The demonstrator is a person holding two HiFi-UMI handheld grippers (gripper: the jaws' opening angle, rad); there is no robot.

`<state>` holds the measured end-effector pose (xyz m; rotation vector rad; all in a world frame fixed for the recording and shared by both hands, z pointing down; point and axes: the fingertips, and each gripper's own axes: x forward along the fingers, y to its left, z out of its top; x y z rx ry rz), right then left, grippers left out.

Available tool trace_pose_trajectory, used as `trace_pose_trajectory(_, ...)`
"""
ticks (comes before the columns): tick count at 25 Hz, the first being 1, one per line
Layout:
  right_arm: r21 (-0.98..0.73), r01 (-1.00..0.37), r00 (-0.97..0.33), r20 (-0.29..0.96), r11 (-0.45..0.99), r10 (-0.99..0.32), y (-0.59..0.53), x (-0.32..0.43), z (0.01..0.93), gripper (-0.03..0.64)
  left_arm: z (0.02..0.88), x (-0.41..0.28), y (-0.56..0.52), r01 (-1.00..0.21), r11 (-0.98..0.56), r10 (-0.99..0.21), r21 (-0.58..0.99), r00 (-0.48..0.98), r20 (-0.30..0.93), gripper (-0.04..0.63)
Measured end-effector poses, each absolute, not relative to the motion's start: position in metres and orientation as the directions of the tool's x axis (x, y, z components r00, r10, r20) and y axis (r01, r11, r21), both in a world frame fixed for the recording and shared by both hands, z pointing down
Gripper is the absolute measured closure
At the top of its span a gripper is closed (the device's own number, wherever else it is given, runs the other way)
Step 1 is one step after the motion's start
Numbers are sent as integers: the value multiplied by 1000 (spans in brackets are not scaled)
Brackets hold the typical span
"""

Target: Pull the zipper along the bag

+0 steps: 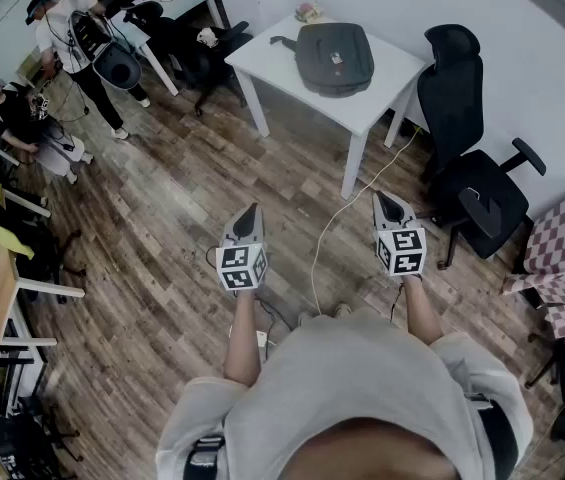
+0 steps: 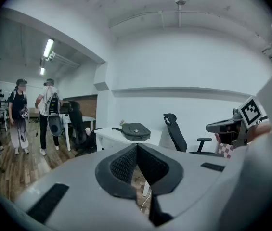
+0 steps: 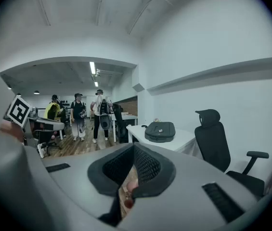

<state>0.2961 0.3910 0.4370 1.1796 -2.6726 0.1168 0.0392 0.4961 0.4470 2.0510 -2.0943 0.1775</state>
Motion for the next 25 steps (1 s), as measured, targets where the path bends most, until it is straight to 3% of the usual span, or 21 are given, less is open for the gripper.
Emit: trace_pose_trajectory(25, -13, -672, -719, 252, 741, -648, 356, 323, 462, 603, 460, 83, 465, -998, 65, -960, 26, -55, 274, 569)
